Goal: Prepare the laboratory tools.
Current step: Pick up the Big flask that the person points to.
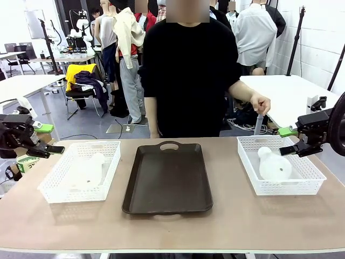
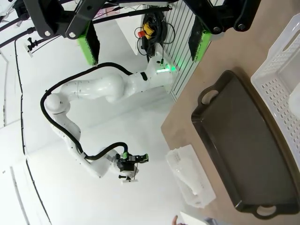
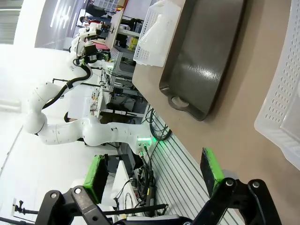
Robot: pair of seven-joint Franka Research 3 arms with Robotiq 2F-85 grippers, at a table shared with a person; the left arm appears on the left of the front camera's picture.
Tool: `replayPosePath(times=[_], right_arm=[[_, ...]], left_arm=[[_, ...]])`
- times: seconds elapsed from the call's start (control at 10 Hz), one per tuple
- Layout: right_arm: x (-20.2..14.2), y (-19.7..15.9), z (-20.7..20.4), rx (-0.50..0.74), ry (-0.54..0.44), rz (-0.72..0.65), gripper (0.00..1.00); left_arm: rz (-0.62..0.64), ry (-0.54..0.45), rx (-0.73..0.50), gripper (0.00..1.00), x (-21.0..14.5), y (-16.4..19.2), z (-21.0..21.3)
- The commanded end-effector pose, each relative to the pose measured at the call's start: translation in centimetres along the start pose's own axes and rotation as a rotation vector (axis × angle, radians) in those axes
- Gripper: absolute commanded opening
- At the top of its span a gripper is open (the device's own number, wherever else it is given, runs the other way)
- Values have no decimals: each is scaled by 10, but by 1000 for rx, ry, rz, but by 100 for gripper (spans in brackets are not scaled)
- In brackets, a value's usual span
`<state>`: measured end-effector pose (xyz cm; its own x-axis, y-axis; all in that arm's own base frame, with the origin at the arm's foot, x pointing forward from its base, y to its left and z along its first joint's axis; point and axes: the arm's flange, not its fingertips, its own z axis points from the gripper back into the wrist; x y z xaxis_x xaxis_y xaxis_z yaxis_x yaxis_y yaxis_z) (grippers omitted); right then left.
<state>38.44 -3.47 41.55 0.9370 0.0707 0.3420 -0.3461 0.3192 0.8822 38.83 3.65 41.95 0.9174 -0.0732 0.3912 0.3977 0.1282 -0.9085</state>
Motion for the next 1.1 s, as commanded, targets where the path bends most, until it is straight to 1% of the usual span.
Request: replayPosePath(times=[0.0,0.8,0.9,1.0], right_arm=[[1,0,-1,14,-3,4,100],[1,0,-1,14,-3,4,100],[0,0,0,1,0,0,100],[8,13,7,-69,-10,-15,100]], left_arm=[[-6,-2,-13,100,0,-1,1],[-6,-2,-13,100,0,-1,1],[-6,-2,-13,100,0,-1,1],[-6,-2,-13,100,0,-1,1]])
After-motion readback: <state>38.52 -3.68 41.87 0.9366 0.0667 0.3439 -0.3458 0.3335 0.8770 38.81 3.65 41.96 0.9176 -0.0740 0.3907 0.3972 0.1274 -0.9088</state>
